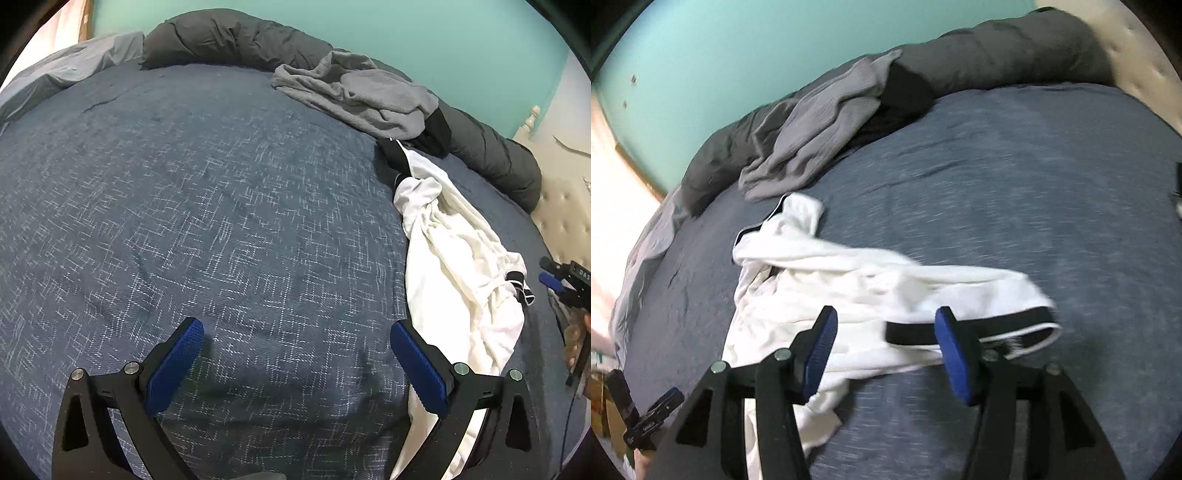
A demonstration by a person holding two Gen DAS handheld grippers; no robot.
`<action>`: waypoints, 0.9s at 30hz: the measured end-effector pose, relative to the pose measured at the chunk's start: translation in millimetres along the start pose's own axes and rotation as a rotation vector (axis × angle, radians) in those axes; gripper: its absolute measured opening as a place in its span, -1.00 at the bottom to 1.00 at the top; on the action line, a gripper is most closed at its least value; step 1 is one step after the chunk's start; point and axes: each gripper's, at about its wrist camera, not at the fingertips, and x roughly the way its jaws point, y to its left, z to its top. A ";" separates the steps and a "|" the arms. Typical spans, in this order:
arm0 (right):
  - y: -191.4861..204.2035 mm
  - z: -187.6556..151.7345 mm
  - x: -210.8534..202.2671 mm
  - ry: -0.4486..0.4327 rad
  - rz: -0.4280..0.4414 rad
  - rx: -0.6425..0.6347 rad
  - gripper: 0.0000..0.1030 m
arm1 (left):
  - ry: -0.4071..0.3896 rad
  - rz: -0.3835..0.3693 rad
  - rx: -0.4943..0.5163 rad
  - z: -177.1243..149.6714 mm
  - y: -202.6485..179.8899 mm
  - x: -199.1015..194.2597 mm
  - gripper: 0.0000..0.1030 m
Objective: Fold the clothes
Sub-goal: 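Drag the held white shirt across the bed with the right tool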
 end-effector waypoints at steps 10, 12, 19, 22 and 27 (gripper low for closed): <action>-11.7 -9.7 42.3 0.039 -0.057 0.119 0.09 | 0.005 -0.003 0.001 -0.6 1.1 1.4 0.99; -9.6 -9.8 45.8 0.050 -0.077 0.089 -0.29 | 0.004 -0.002 0.001 -0.6 1.7 1.6 0.99; -15.5 -5.5 33.3 0.022 -0.148 0.016 -0.83 | 0.011 0.001 0.002 -1.7 0.4 4.6 0.99; -26.3 1.8 11.0 -0.041 -0.184 0.012 -0.86 | 0.012 0.000 0.005 -2.2 -0.4 4.4 0.99; -51.1 20.6 -29.0 -0.104 -0.268 0.003 -0.87 | 0.011 -0.003 -0.002 -1.8 1.3 4.1 0.99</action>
